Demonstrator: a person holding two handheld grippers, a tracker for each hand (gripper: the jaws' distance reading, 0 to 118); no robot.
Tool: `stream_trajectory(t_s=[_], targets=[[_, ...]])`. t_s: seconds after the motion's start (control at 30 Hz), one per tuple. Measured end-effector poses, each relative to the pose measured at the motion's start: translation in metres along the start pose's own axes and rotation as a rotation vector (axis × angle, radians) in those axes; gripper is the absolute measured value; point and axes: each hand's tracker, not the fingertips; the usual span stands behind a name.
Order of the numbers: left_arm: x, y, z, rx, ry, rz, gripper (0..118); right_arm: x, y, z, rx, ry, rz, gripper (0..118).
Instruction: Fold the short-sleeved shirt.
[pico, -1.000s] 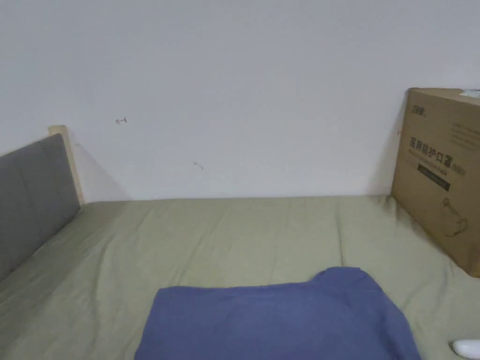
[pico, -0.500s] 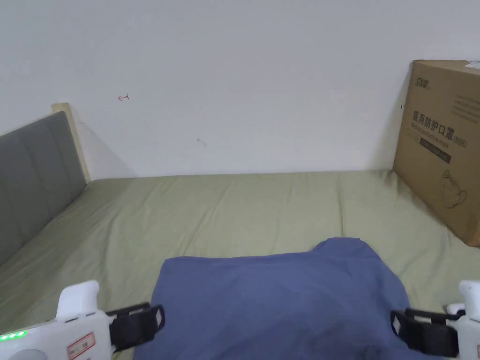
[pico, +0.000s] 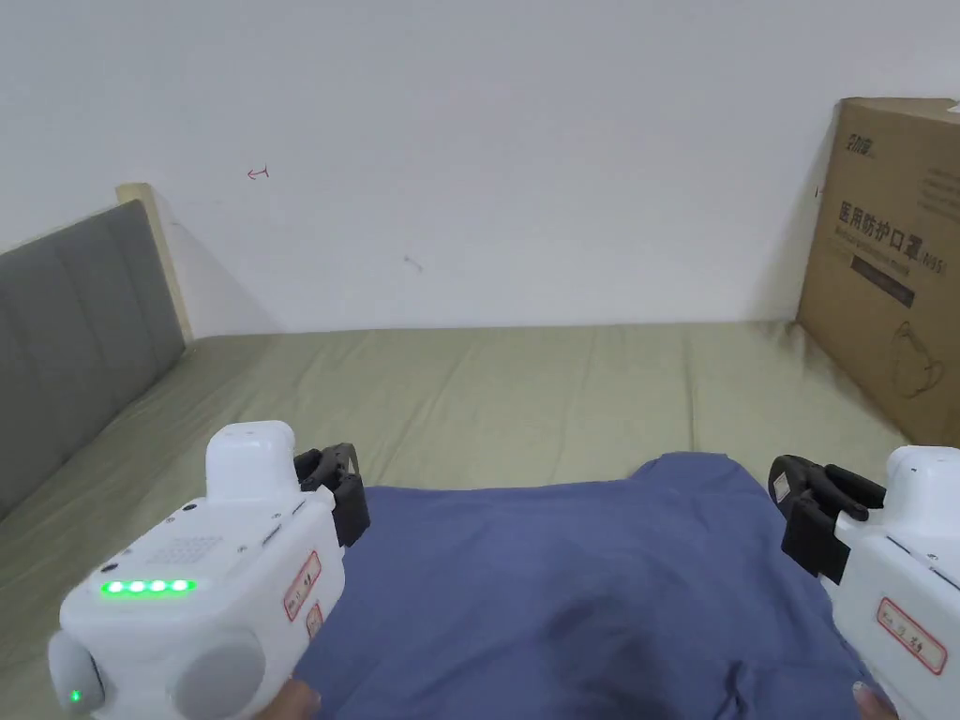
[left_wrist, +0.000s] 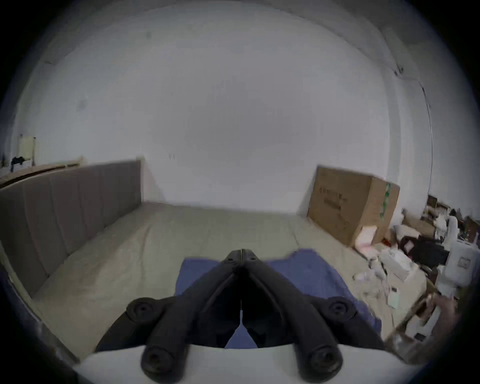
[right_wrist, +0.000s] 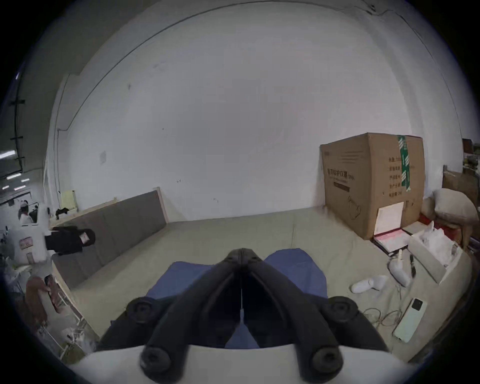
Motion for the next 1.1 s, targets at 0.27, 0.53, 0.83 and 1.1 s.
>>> stream_trajectory(t_s=[0.27, 0.53, 0.83, 1.1], targets=[[-0.096, -0.071, -0.065, -0.921, -0.025, 0.241, 0, 0.040, -0.021, -0.006, -0.193, -0.008, -0.102, 0], [-0.145, -0.159, -0.071, -1.079, 0.105, 0.208, 102, 0.050, -0.045, -0.004, -0.319, -0.038, -0.127, 0], [-0.162, -0.220, -0.086, -0.986, 0.112, 0.218, 111, 0.033, -0.054, 0.004, -0.366, -0.059, -0.055, 0], [-0.132, -0.223, -0.072, -0.941, 0.159, 0.112, 117, 0.062, -0.068, -0.001, -0.405, -0.086, -0.097, 0]])
